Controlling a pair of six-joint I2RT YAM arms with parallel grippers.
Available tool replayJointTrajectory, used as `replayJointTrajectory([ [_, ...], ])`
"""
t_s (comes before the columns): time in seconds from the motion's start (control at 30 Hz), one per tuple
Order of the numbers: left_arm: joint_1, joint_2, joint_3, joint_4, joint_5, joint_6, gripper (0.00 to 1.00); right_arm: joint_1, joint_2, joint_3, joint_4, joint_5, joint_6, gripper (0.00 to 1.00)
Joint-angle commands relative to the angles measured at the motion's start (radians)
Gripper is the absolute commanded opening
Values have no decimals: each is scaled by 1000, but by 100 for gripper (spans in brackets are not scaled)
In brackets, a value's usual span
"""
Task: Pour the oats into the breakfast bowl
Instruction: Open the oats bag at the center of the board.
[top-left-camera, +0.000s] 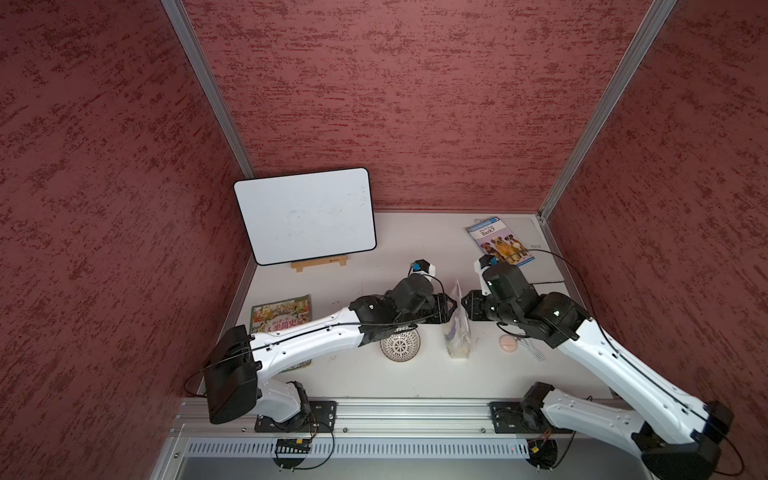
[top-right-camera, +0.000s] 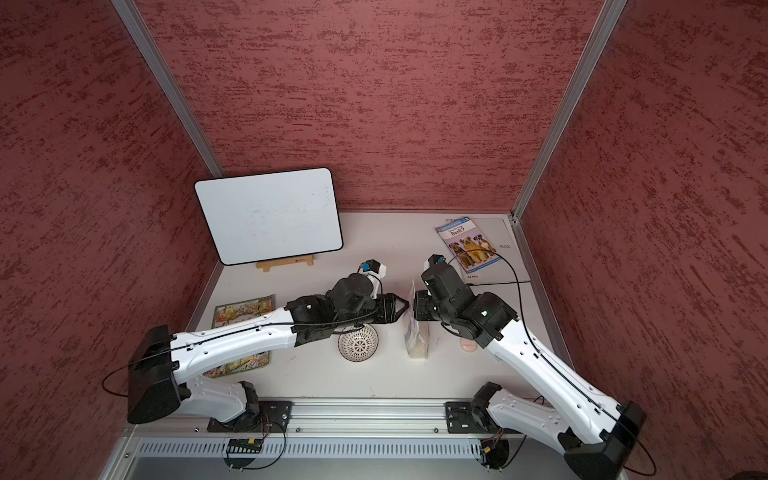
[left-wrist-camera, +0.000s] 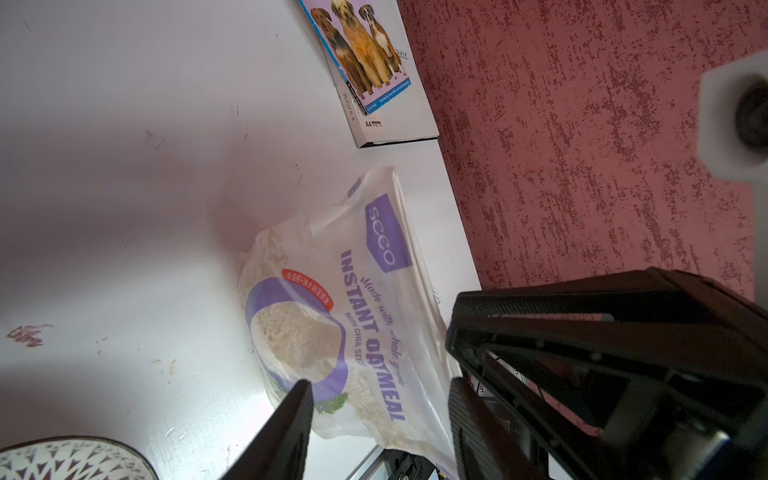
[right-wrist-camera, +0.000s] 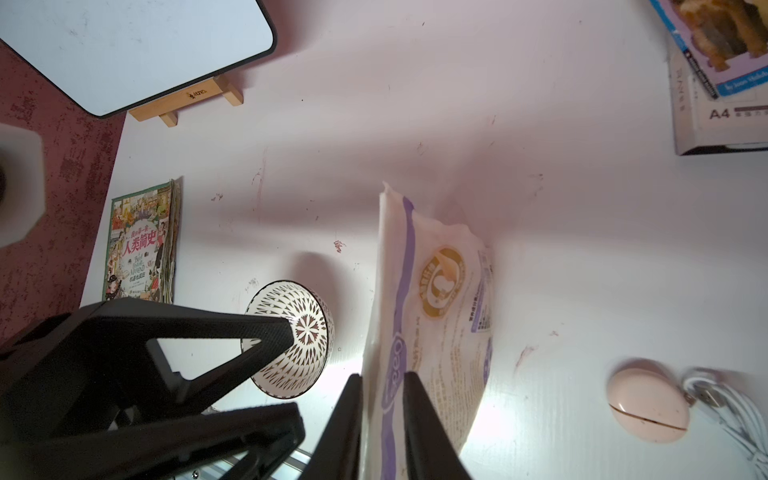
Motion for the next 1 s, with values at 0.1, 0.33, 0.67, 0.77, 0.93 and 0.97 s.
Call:
replayJointTrajectory([
  [0.1, 9, 29, 37, 27, 27, -2, 54, -13, 0, -17, 27, -14, -4, 16],
  [0.33, 13, 44, 51, 33, 36, -2, 52, -16, 3, -32, 34, -21, -4, 13],
  [0.67, 29, 66, 66, 45, 66, -5, 45, -18, -14, -40, 47, -41, 5, 0],
  [0.77, 35, 82, 84, 37, 69, -4, 43, -18, -15, -47, 49, -44, 6, 0],
  [0.93, 44, 101, 101, 44, 83, -5, 41, -18, -19, -52, 54, -53, 7, 0],
  [0.97, 46, 106, 105, 43, 87, -5, 40, -18, -19, -53, 54, -55, 6, 0],
])
